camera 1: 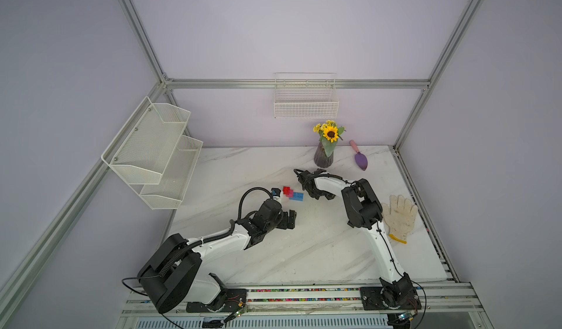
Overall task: Assemble the letter v with lego
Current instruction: Place the lego brick at the center of the board.
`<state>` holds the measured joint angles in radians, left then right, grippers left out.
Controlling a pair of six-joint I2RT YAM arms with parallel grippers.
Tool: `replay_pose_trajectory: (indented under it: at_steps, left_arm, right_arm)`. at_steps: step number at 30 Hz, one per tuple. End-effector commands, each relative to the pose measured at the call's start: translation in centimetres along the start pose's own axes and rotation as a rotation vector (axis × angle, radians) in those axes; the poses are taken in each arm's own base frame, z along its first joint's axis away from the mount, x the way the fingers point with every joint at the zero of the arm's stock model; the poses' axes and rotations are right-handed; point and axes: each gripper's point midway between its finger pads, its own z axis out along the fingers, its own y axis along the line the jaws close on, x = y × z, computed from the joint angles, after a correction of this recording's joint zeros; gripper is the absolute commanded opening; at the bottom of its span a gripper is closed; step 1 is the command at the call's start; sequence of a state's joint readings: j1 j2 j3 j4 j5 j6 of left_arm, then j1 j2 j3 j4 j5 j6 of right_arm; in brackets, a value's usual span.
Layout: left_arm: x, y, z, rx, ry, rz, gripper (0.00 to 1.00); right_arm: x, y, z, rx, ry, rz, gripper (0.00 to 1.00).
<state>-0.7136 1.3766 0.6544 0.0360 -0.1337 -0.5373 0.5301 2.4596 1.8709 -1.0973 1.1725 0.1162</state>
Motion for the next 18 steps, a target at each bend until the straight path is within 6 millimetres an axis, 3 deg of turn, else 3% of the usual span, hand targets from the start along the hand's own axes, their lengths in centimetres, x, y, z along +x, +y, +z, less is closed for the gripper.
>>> replay_pose_trajectory:
  at_steps: [1, 8, 18]
  left_arm:
    - [-2.1, -0.6, -0.3, 0.02, -0.054, 0.002, 1.0]
    - [-2.3, -0.7, -0.4, 0.022, -0.059, -0.002, 1.0]
    - [-2.4, -0.6, -0.7, 0.022, -0.064, -0.005, 1.0]
  right_arm:
    - [0.6, 0.9, -0.1, -0.04, 0.014, 0.014, 0.0]
    - [0.3, 1.0, -0.9, -0.058, -0.001, 0.036, 0.01]
    - [0.2, 1.0, -1.8, -0.077, -0.014, 0.075, 0.18]
